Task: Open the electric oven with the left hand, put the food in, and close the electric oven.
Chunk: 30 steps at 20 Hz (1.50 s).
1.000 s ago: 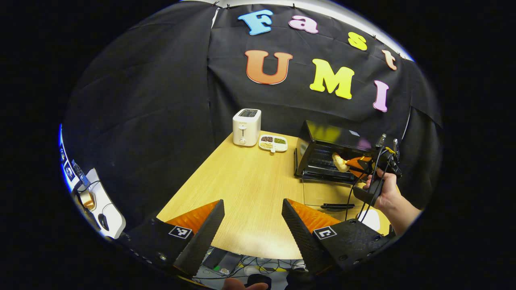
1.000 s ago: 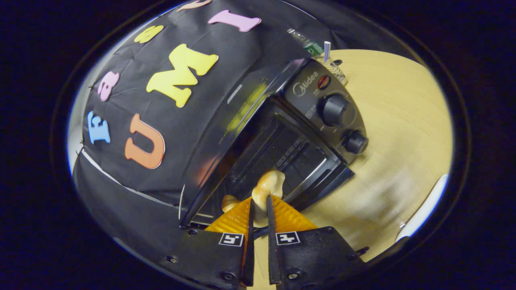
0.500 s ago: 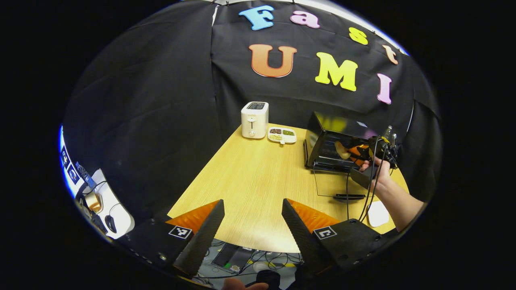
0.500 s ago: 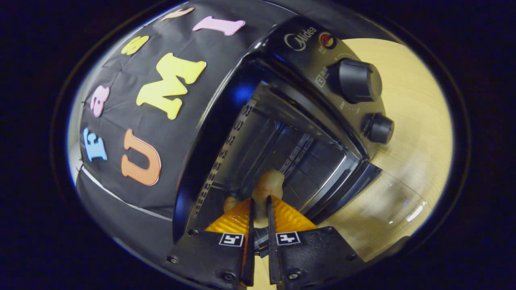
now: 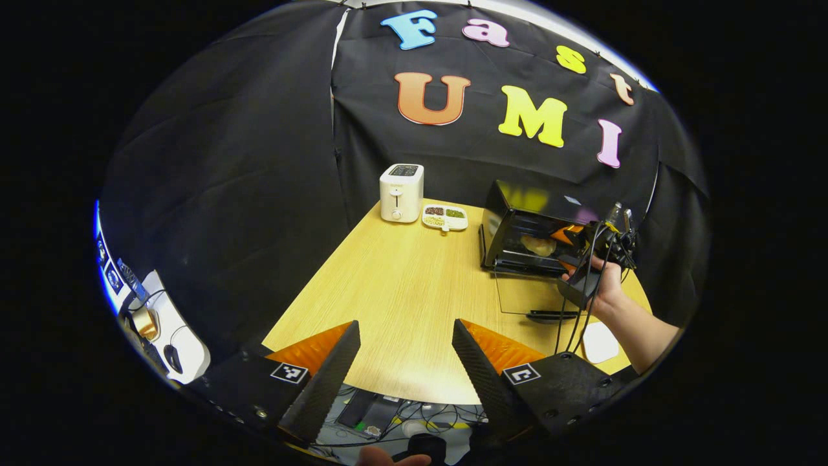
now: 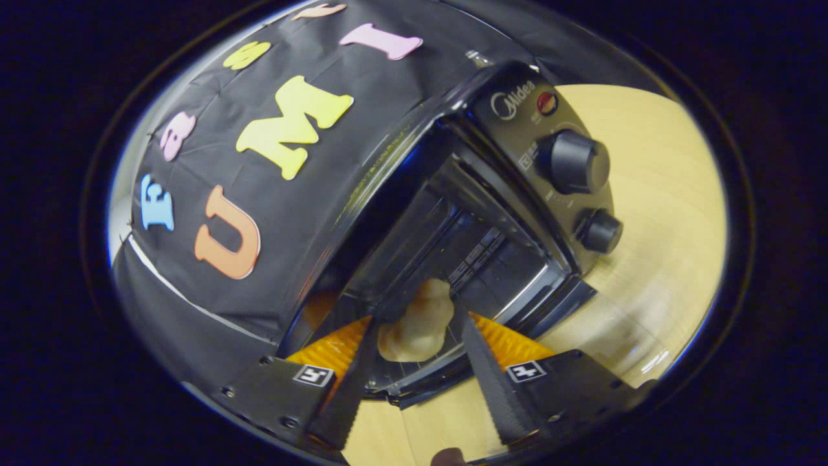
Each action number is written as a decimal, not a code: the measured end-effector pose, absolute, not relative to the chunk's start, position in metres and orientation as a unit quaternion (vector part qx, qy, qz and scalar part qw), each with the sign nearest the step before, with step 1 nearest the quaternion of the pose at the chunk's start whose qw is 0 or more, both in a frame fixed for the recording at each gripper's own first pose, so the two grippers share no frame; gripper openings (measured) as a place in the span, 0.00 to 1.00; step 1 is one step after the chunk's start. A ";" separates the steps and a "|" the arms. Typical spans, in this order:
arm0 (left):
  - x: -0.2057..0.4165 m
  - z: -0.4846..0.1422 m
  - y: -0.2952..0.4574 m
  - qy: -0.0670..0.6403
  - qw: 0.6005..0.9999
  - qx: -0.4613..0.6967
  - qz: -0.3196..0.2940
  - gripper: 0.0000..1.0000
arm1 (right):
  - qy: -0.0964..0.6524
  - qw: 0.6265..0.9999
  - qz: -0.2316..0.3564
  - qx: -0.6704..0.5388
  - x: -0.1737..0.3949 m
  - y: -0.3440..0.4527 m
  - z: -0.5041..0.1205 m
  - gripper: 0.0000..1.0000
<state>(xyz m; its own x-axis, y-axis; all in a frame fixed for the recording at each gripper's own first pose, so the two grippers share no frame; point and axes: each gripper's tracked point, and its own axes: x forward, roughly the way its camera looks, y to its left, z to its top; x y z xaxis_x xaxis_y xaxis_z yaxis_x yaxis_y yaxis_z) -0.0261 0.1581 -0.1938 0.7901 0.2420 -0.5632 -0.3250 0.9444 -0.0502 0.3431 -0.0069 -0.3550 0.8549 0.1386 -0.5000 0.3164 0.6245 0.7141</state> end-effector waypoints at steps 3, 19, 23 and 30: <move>-0.021 -0.188 0.148 0.275 0.947 -0.085 0.143 0.94 | 0.271 0.888 -0.045 0.368 0.320 -0.014 -0.340 0.92; 0.029 -0.227 0.014 0.261 0.958 -0.115 0.035 0.94 | 0.228 0.970 -0.006 0.090 0.138 -0.106 -0.205 0.96; 0.044 -0.255 -0.023 0.279 0.953 -0.116 0.007 0.95 | 0.203 0.976 -0.039 0.065 0.107 -0.145 -0.178 0.96; 0.074 -0.320 -0.065 0.310 0.943 -0.118 -0.005 0.95 | 0.224 0.970 -0.053 0.077 0.081 -0.181 -0.169 0.96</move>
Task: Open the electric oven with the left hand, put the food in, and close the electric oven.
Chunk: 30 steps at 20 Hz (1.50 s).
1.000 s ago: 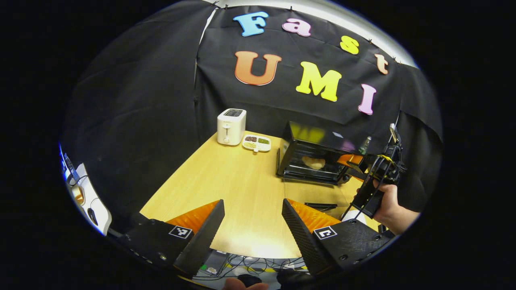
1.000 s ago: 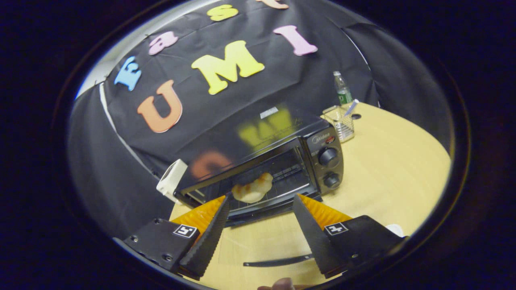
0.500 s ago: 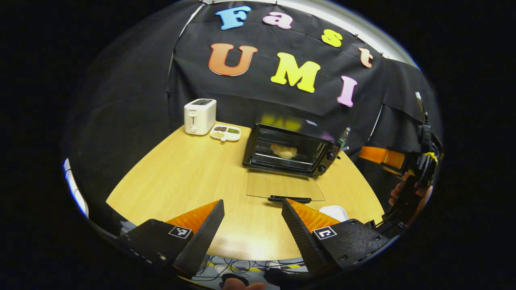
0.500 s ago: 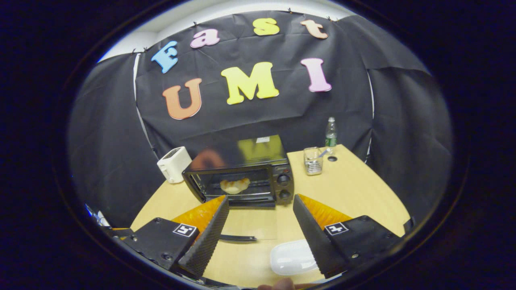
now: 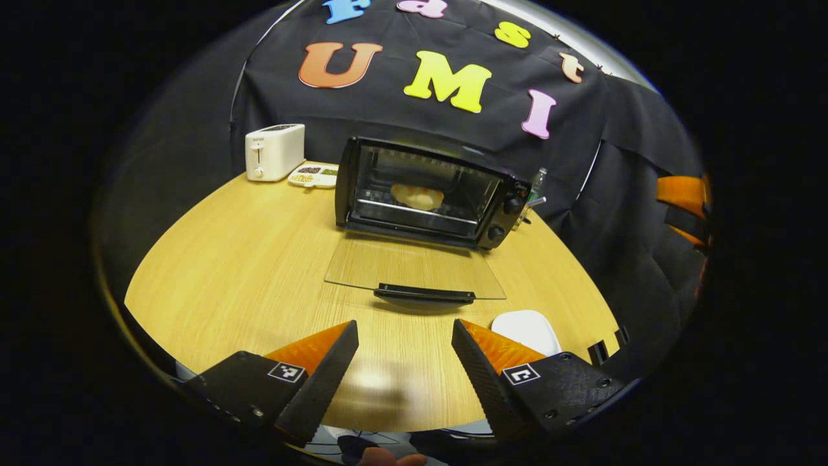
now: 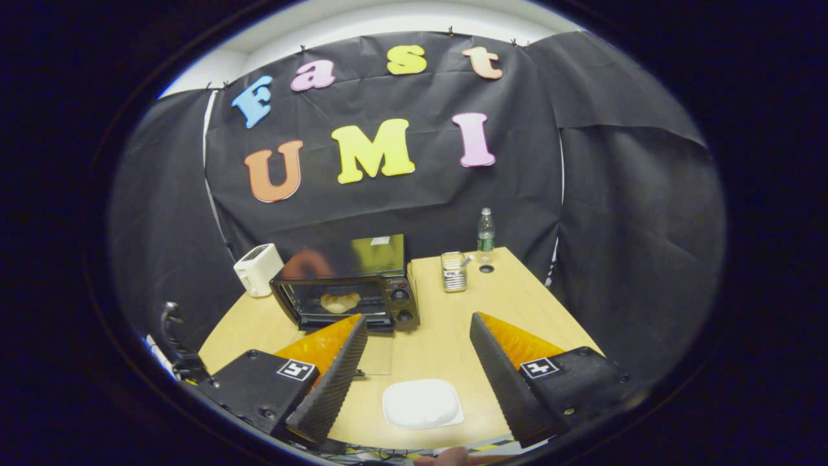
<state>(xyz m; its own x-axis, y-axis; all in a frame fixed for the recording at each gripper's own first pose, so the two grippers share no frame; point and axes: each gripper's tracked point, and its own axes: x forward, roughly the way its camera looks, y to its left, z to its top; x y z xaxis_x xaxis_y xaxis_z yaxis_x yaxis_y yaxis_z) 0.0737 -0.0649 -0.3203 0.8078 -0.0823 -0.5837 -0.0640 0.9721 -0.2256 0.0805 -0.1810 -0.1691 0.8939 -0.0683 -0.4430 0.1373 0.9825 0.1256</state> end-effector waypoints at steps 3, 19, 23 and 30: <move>0.096 -0.340 -0.071 0.313 0.943 -0.117 0.003 0.95 | 0.231 0.969 -0.058 0.062 0.076 -0.195 -0.171 1.00; 0.137 -0.399 -0.084 0.342 0.936 -0.081 0.036 0.95 | 0.255 0.964 -0.073 0.027 0.072 -0.221 -0.173 1.00; 0.140 -0.401 -0.089 0.344 0.936 -0.062 0.027 0.95 | 0.255 0.965 -0.066 0.014 0.071 -0.219 -0.173 1.00; 0.144 -0.397 -0.097 0.342 0.938 -0.052 0.004 0.94 | 0.247 0.967 -0.060 0.022 0.073 -0.224 -0.169 1.00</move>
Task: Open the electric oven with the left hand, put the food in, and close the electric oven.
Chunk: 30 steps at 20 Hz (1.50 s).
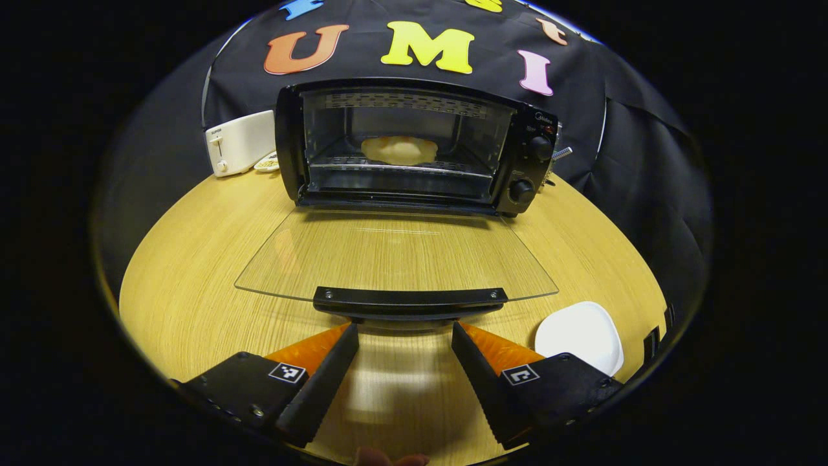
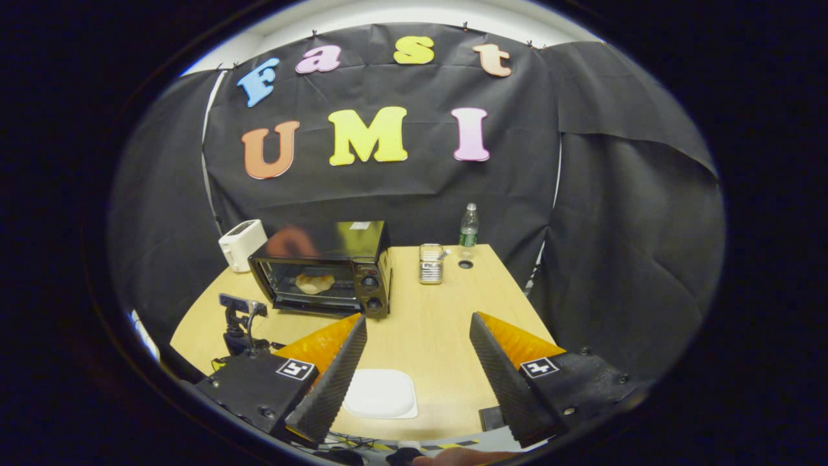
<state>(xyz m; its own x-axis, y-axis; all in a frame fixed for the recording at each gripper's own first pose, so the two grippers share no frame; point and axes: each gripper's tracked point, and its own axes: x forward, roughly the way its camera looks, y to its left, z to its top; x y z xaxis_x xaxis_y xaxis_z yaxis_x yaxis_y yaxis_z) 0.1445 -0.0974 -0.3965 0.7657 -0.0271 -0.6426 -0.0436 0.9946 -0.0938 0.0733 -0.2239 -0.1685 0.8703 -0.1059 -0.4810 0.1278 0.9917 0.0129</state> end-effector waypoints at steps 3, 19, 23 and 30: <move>0.145 -0.386 -0.099 0.335 0.941 -0.050 0.001 0.94 | 0.248 0.967 -0.059 0.030 0.073 -0.225 -0.169 0.99; 0.216 -0.180 -0.067 0.156 0.987 -0.043 0.018 0.95 | 0.165 0.986 0.000 0.031 0.100 -0.217 -0.122 1.00; 0.177 -0.107 -0.078 0.099 0.993 -0.049 0.035 0.94 | 0.118 0.992 0.032 0.028 0.128 -0.207 -0.094 0.98; 0.111 0.007 -0.066 0.008 0.996 -0.075 0.050 0.94 | 0.080 0.993 0.077 0.043 0.125 -0.157 -0.056 0.97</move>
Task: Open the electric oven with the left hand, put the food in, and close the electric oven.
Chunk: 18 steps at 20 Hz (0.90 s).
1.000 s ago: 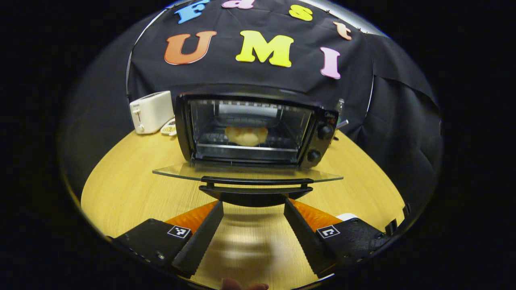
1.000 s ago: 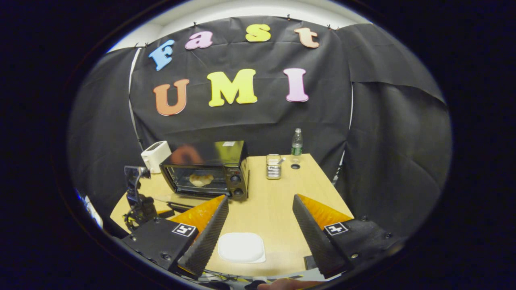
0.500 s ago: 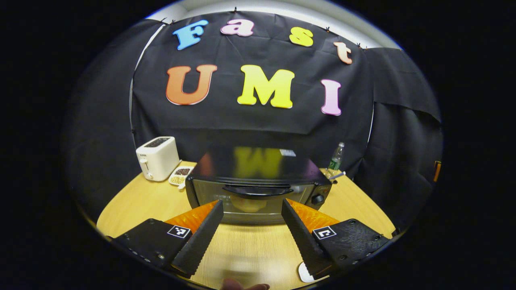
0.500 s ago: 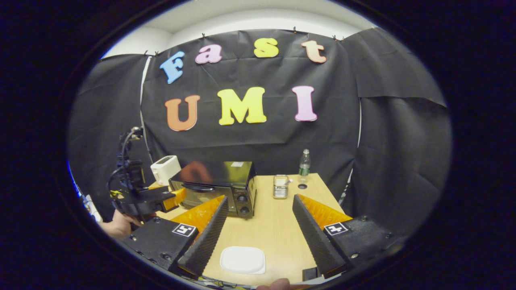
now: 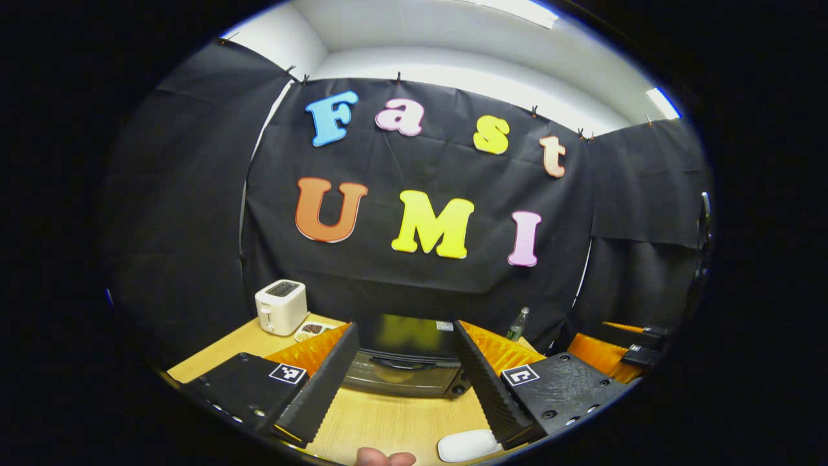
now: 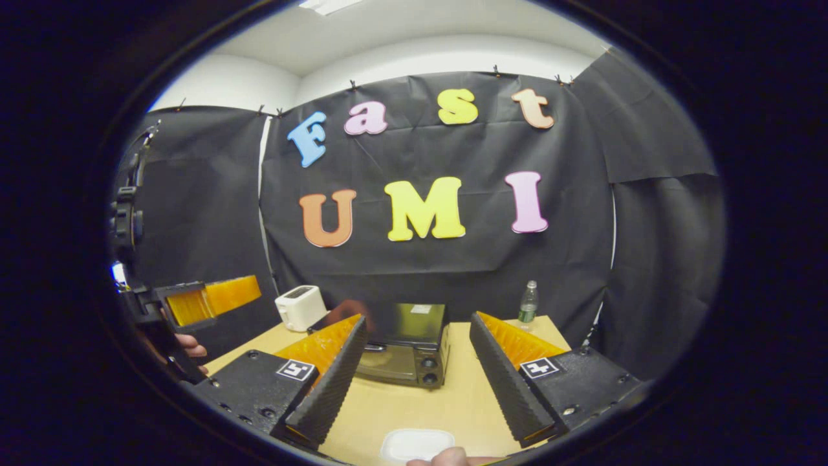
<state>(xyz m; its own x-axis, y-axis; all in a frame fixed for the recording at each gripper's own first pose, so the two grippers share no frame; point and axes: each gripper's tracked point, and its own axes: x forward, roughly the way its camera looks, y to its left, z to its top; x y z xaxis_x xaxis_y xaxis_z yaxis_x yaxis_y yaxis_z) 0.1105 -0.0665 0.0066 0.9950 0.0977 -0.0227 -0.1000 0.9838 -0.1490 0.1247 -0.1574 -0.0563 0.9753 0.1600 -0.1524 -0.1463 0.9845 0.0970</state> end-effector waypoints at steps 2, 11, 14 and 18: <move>0.083 0.025 -0.058 -0.007 0.996 -0.071 0.048 0.94 | 0.076 0.993 0.081 0.039 0.110 -0.140 -0.047 0.97; -0.044 0.034 -0.015 -0.002 0.996 -0.073 0.042 0.94 | 0.066 0.995 0.065 0.037 0.013 -0.066 -0.019 1.00; -0.076 0.032 -0.005 0.000 0.997 -0.067 0.041 0.94 | 0.067 0.996 0.057 0.031 -0.018 -0.050 -0.019 1.00; -0.107 0.027 0.001 0.004 0.996 -0.078 0.038 0.94 | 0.064 0.996 0.052 0.030 -0.052 -0.034 -0.016 1.00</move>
<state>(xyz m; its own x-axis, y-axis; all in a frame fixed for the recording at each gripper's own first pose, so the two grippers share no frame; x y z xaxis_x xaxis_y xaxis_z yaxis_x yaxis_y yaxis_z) -0.1066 0.0013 0.0270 0.9971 0.0749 -0.0133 -0.0760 0.9849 -0.1556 -0.0515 -0.0344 -0.0157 0.9864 0.1069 -0.1244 -0.0993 0.9929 0.0663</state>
